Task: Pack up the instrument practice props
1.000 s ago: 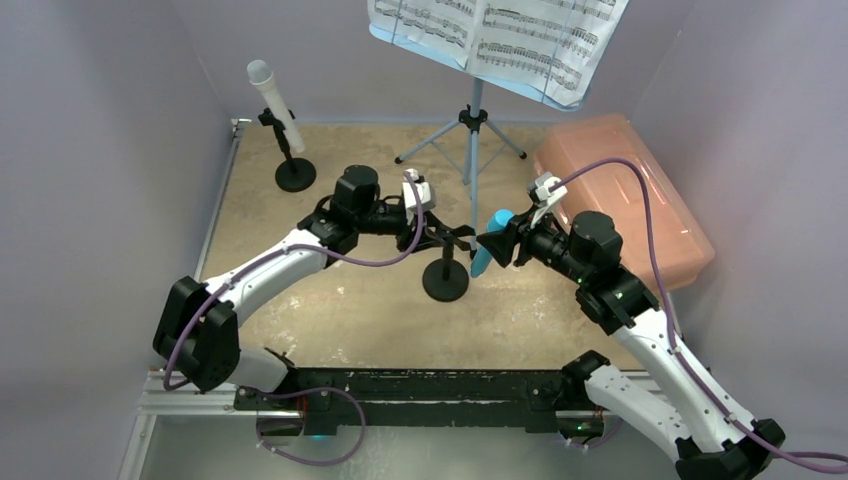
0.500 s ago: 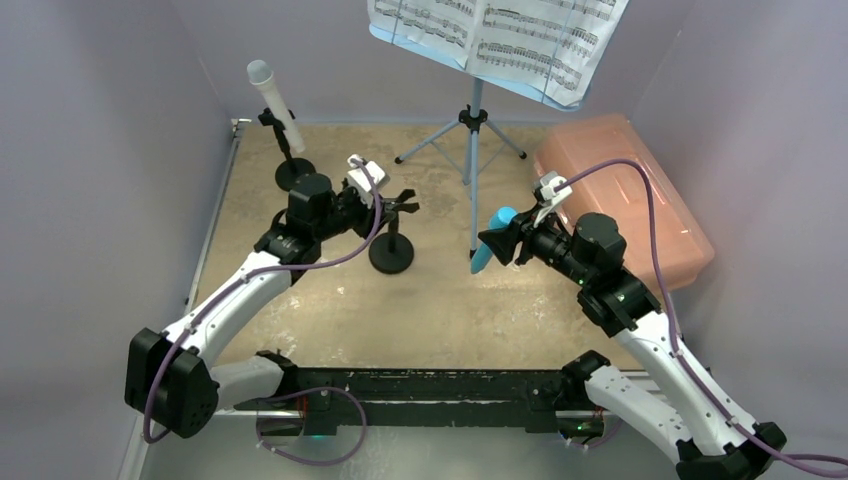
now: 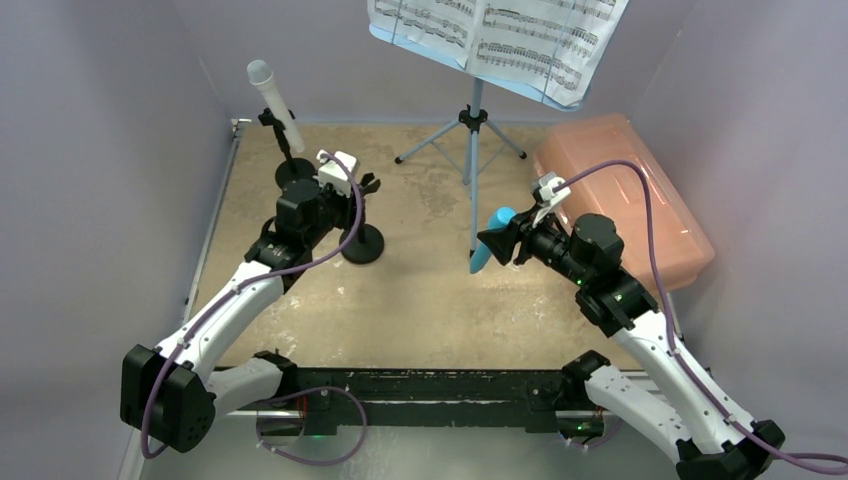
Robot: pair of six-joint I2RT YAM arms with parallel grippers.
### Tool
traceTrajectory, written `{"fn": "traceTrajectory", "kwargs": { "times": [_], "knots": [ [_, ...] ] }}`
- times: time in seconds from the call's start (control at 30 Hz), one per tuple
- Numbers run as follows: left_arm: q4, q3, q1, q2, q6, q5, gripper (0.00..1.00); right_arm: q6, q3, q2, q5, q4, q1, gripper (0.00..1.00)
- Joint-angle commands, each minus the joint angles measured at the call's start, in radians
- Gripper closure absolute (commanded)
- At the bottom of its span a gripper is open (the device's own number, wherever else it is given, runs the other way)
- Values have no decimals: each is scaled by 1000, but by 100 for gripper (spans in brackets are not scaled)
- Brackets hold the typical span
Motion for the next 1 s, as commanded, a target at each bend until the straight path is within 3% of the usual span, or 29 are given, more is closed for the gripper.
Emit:
{"fn": "traceTrajectory", "kwargs": {
  "times": [0.0,0.17,0.3,0.4,0.57,0.73,0.97],
  "knots": [
    [39,-1,8,-28,-8,-40,53,7,-2,-18,13,57,1,79],
    [21,-11,7,-62,-12,-61,39,6,-5,-13,5,58,0,79],
    [-18,-18,6,-104,-61,-80,19,9,-12,-14,-2,58,1,78],
    [-52,-42,7,-158,-97,-102,13,10,-17,-20,-5,59,1,78],
    [-9,-191,7,-282,-199,-151,11,14,-30,-30,-10,91,1,77],
    [149,-326,5,-370,-301,-125,13,16,-35,-35,-18,99,0,77],
    [442,-509,-17,-364,-347,-151,14,19,-44,-53,-23,105,0,77]
  ]
}}
